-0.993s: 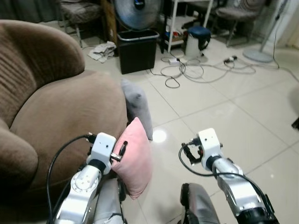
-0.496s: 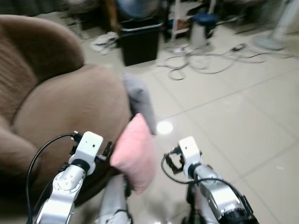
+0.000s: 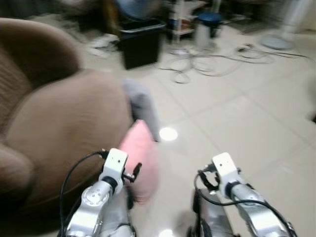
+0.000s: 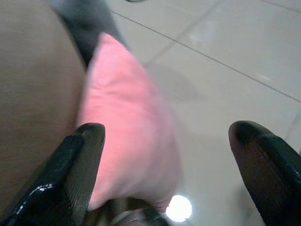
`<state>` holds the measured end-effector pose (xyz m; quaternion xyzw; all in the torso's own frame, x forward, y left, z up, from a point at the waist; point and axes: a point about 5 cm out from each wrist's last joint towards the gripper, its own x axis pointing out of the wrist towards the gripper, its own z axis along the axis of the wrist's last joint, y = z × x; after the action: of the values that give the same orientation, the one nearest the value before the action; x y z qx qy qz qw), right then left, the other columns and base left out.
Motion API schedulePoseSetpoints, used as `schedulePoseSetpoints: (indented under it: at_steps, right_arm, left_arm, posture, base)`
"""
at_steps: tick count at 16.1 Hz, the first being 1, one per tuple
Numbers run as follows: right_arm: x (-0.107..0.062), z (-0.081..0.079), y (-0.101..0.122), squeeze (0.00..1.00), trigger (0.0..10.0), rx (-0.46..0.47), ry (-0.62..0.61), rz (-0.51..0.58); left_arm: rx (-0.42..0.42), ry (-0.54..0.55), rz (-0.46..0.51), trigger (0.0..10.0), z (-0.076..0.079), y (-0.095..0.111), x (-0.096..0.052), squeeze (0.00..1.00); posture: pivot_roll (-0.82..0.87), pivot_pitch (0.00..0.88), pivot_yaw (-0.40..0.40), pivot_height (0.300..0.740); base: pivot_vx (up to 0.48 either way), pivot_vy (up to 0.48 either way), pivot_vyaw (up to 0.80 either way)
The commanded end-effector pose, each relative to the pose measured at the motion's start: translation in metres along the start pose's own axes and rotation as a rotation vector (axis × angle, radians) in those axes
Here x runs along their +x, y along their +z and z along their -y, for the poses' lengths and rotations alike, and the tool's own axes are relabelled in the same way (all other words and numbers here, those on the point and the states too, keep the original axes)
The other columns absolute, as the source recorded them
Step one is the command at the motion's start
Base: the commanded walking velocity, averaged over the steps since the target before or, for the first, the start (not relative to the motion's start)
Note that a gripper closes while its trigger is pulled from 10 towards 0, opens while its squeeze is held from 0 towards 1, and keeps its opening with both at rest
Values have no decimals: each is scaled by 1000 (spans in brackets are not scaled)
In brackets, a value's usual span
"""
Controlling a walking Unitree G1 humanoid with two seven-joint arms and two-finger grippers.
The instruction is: Move the pillow to the sofa from floor
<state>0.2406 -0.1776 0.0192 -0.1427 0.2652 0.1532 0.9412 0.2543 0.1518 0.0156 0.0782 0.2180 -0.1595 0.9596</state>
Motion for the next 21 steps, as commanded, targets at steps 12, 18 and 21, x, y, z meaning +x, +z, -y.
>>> schedulePoseSetpoints:
  at_steps: [12,18,21]
  right_arm:
    - [-34,0,34,0,10000,-251,230,57]
    - [-46,-6,60,0,10000,-392,337,93]
    - [-55,2,68,0,10000,-419,339,92]
  left_arm:
    - [-50,346,-95,10000,-37,-27,20,1000]
    - [-32,467,-56,10000,-66,-7,23,1000]
    - [2,522,-49,10000,-75,-3,21,1000]
  posture:
    - [-132,175,-179,562]
    - [-223,250,-218,562]
    - [-261,280,-223,562]
  base:
    - [0,0,0]
    - [0,0,0]
    - [0,0,0]
